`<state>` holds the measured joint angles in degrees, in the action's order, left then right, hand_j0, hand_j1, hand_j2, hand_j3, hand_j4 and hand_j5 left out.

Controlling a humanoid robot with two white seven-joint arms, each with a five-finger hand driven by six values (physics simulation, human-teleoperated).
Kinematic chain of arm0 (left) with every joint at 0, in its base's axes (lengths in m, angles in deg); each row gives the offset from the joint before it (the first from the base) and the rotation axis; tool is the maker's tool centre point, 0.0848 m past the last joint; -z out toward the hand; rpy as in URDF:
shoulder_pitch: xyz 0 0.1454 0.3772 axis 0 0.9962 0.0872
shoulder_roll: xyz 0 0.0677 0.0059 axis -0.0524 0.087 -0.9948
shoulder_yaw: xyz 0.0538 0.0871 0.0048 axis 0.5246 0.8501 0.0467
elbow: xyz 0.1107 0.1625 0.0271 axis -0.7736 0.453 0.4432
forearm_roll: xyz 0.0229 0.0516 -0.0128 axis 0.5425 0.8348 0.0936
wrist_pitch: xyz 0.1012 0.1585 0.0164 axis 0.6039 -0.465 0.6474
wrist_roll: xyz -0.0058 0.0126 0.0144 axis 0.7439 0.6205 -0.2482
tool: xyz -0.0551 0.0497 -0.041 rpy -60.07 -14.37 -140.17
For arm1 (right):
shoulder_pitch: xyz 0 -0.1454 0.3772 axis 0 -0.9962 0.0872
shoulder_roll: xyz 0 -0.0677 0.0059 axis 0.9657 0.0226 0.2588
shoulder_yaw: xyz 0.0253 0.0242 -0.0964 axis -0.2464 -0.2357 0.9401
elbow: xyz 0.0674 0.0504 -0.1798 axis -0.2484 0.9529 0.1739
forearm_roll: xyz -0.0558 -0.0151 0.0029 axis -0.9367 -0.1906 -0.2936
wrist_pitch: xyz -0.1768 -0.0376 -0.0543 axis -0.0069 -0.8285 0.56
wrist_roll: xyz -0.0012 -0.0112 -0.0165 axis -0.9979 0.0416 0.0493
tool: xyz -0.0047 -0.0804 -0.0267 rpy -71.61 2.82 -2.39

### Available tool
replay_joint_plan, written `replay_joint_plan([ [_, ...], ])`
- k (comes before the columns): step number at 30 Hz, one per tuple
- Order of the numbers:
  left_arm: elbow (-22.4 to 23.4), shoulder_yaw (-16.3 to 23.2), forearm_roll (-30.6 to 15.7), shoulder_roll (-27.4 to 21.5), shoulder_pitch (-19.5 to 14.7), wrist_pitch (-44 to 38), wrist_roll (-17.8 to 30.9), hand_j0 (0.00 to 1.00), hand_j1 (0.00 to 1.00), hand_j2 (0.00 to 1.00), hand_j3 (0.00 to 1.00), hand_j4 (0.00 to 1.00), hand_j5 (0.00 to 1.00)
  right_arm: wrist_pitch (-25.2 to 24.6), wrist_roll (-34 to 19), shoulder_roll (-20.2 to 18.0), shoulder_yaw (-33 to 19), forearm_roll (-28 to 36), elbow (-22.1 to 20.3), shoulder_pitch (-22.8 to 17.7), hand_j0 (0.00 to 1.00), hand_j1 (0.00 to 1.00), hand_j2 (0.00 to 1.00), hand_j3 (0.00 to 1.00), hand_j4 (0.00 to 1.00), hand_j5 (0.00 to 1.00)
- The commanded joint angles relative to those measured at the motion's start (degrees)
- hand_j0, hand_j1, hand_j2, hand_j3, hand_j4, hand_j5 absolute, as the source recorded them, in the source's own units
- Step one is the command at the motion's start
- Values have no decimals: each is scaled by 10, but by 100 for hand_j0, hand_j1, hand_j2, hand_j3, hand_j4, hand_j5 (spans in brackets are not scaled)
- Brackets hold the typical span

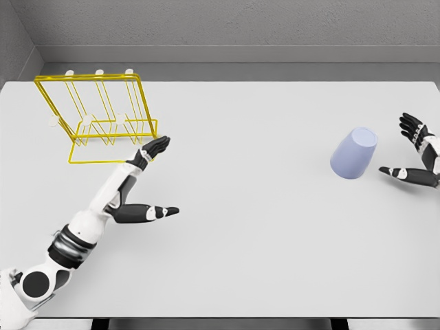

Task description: Place the cup on the cup holder with both arms

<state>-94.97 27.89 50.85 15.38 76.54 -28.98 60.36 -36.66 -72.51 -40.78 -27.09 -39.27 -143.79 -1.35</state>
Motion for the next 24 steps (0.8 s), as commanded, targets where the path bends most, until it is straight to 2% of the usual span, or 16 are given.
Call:
replay_joint_plan([
  [1,1,2,2,12,0,0,0,100,100,100,100,100,100,-1,0,1,0,4,-4,0,100,100,100,100,100,100],
  [4,1,2,2,12,7,0,0,100,100,100,100,100,100,3,0,-1,0,3,-8,-1,100,100,100,100,100,100],
  [12,1,-7,-10,-4,32,0,-2,100,100,100,100,100,100,4,0,5,5,3,-50,-24,100,100,100,100,100,100],
  [20,1,-16,-13,-15,36,0,-2,100,100,100,100,100,100,4,0,25,22,1,-60,-25,100,100,100,100,100,100],
  [24,1,-32,-17,-16,57,0,-2,100,100,100,100,100,100,4,0,22,22,1,-59,-30,100,100,100,100,100,100],
])
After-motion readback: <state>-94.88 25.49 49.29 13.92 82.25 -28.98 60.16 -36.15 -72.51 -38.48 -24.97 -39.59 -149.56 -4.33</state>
